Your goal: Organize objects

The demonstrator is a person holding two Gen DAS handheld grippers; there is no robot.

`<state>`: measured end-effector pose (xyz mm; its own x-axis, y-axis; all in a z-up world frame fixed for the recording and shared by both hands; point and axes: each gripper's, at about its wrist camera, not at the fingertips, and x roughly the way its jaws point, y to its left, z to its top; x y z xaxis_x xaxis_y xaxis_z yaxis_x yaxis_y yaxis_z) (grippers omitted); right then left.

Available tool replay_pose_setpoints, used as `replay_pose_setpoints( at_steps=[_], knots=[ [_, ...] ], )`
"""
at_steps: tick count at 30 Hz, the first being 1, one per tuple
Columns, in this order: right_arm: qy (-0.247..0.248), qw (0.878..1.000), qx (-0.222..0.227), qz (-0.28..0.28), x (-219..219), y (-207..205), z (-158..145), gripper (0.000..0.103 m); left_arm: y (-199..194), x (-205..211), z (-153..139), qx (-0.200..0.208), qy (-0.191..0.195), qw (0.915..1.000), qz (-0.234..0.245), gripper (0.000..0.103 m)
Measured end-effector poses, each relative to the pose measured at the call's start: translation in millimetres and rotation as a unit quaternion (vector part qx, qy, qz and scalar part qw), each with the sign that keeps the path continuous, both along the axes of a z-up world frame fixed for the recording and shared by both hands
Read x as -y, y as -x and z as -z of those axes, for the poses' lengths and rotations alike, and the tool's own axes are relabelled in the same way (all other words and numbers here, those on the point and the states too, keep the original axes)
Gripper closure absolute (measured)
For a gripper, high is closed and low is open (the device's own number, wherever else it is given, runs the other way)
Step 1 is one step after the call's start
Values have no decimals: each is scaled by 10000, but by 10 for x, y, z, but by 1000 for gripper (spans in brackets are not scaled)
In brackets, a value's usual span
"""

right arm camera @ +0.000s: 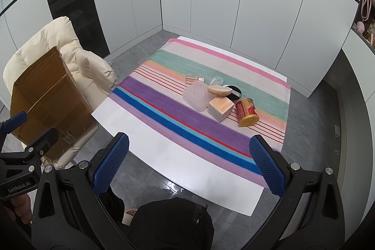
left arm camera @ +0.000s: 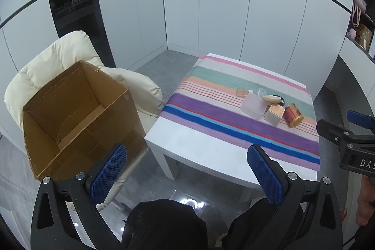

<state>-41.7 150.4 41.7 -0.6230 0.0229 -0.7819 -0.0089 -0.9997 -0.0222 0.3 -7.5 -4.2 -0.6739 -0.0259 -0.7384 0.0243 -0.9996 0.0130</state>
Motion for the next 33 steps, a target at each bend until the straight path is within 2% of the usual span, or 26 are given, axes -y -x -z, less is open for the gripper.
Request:
replay_pose_setpoints(
  at_steps=[33],
  knots=[
    [7, 10000, 26, 16, 4, 7, 10, 0, 26, -22, 9, 39, -23, 10000, 50, 0]
  ],
)
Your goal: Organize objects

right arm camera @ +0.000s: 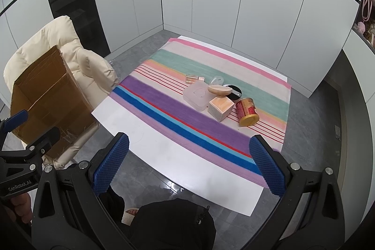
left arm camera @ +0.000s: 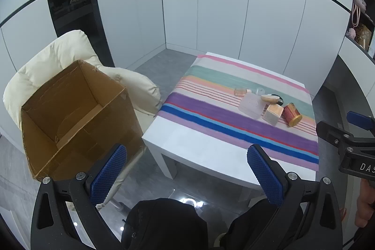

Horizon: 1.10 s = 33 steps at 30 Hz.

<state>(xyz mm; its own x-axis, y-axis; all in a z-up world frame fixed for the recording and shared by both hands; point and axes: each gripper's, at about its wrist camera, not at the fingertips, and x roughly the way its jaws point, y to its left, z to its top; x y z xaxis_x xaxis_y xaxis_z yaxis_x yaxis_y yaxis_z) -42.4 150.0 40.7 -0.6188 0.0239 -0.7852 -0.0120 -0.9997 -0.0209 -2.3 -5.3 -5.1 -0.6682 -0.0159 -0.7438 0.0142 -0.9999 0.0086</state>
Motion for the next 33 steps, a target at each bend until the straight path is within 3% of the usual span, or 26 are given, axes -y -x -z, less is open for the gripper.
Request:
replay_pose_setpoints(
  at_steps=[33],
  knots=[
    [-47, 9966, 90, 812, -865, -408, 36, 0, 61, -783, 15, 66, -28, 9971, 761, 0]
  ],
)
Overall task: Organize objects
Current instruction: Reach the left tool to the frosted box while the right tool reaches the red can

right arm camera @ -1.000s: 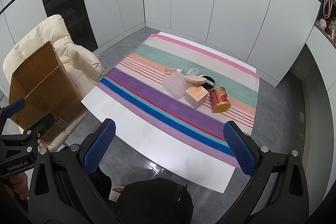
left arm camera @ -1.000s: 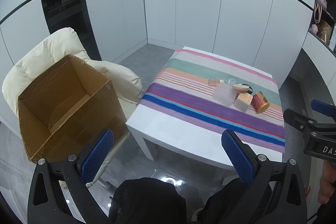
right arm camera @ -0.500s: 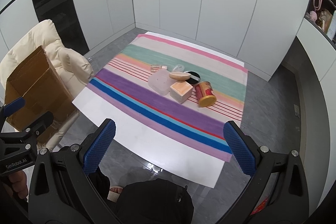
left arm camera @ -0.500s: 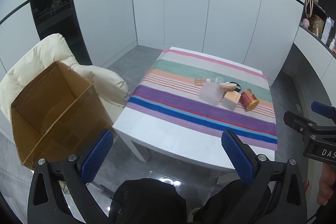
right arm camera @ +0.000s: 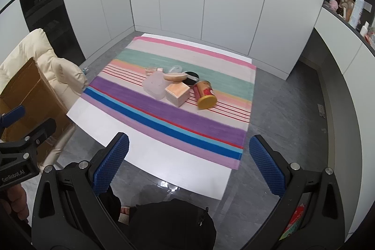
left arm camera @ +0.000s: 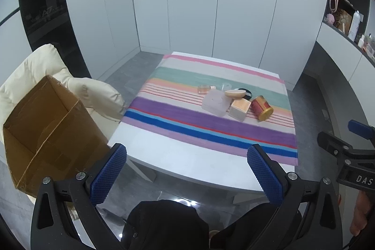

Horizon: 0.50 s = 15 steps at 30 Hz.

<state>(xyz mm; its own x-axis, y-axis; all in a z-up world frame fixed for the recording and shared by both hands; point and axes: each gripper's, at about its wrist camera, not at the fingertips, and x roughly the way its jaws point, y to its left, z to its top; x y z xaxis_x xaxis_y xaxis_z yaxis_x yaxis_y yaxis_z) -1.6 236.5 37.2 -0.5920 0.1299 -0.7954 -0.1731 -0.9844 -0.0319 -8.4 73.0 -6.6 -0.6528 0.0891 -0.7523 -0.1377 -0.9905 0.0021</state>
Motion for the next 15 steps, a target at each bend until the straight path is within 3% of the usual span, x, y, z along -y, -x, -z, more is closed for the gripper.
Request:
replay_pose_setpoints(
  at_steps=[7, 15],
  knots=[
    [70, 9996, 53, 261, -186, -85, 63, 0, 42, -119, 45, 66, -102, 9998, 147, 0],
    [167, 9987, -121, 461, -350, -87, 112, 0, 92, -252, 113, -41, 100, 9991, 415, 0]
  ],
)
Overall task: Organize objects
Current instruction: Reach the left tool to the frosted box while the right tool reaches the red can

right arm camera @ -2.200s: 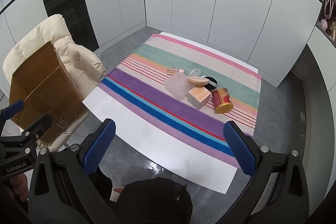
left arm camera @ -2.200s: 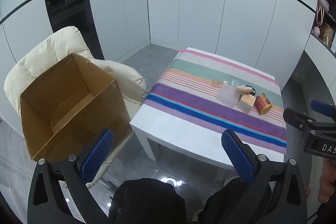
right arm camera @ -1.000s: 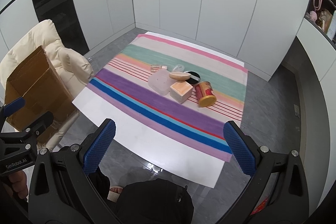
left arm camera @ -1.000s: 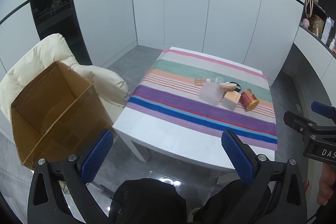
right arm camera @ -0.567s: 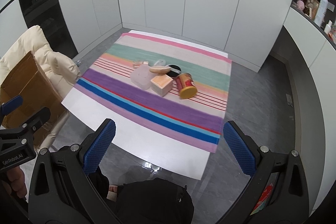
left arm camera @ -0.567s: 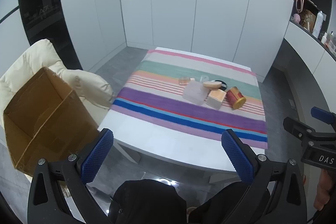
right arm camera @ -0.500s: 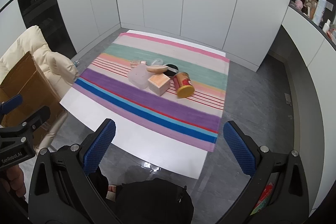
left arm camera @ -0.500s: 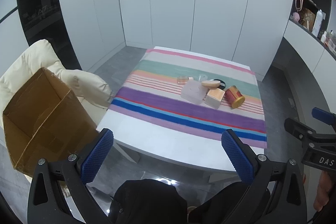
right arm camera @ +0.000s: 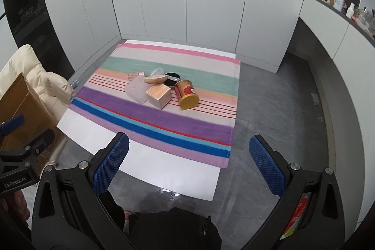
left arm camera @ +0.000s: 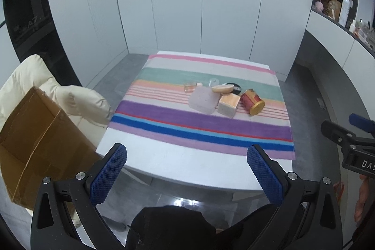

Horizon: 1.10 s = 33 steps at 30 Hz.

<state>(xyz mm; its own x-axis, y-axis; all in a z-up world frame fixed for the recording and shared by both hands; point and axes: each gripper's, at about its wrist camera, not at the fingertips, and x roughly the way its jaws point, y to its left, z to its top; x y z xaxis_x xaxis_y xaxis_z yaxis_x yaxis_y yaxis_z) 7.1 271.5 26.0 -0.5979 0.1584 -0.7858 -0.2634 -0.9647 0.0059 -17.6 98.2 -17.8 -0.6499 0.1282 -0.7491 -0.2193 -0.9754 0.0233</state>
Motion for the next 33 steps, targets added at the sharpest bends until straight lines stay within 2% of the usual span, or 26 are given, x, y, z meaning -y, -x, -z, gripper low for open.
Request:
replay_pose_setpoints(
  at_steps=[4, 10, 13, 18, 26, 33],
  knots=[
    [97, 9998, 136, 85, -89, 67, 88, 0, 120, -50, 31, 0, 173, 9999, 6, 0],
    [251, 9994, 219, -23, -127, 271, 196, 0, 448, -133, 177, 359, 109, 9992, 168, 0],
    [307, 9989, 344, -74, -126, 445, 319, 0, 597, -201, 268, 471, 221, 9983, 255, 0],
    [261, 9984, 490, -121, -140, 700, 509, 0, 893, -314, 485, 788, 152, 9958, 447, 0],
    [284, 9963, 791, -157, -235, 1141, 922, 0, 1327, -429, 762, 995, 146, 9930, 624, 0],
    [309, 9943, 1020, -87, -367, 1476, 1300, 2, 1719, -520, 1214, 1257, 139, 9897, 674, 0]
  ],
)
